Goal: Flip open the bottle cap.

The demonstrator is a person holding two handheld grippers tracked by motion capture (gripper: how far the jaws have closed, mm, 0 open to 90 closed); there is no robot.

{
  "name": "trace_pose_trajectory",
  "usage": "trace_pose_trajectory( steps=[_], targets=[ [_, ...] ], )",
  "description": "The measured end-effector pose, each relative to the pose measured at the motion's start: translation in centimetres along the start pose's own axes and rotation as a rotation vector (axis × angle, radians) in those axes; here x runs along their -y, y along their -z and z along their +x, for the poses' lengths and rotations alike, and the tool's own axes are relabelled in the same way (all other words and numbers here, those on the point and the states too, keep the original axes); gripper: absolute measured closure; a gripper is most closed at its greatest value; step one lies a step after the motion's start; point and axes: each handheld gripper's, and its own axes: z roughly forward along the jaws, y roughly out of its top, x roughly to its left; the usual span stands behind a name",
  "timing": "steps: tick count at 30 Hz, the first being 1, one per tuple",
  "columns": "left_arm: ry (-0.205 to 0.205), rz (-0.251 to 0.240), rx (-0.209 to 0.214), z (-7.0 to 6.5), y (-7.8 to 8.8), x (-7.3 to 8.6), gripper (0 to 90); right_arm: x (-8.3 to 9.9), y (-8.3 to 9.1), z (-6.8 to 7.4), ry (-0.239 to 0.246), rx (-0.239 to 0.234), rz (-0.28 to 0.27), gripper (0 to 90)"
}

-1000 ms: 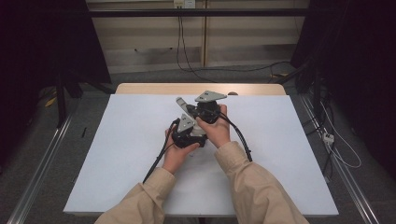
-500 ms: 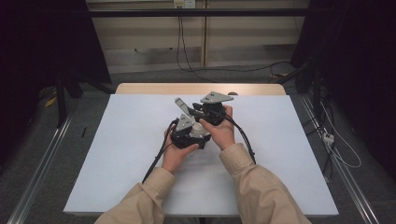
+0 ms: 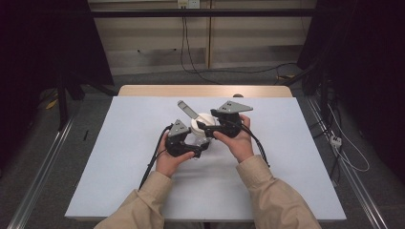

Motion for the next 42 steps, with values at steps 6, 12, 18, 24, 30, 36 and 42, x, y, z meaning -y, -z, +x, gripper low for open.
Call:
trace_pose_trajectory(
  steps=[6,12,18,24,30,36,42],
  targets=[
    [-0.010,0.002,0.009,-0.2,1.7,0.1,7.2,1.2,2.1,0.0,-0.014,-0.011,-0.005,18.8],
    [0.005,0.014,0.006,0.0,2.8,0.6,7.4,3.0,3.9,-0.4,-0.024,0.000,0.026,15.4],
    [0.006,0.029,-0.006,0.2,4.1,1.2,7.2,4.7,5.3,-0.6,-0.027,0.010,0.042,14.0],
    [0.007,0.042,-0.015,0.6,5.4,1.7,6.9,6.4,6.5,-0.8,-0.029,0.020,0.064,12.7],
    [0.010,0.049,-0.011,0.7,6.7,2.5,7.3,7.7,7.6,-0.9,-0.035,0.040,0.067,12.6],
    [0.022,0.043,-0.028,1.2,8.4,3.1,7.4,8.8,8.7,-1.1,-0.044,0.046,0.075,11.7],
    [0.022,0.048,-0.056,2.0,10.1,3.9,7.5,9.8,9.9,-1.2,-0.054,0.060,0.076,11.7]
  ],
)
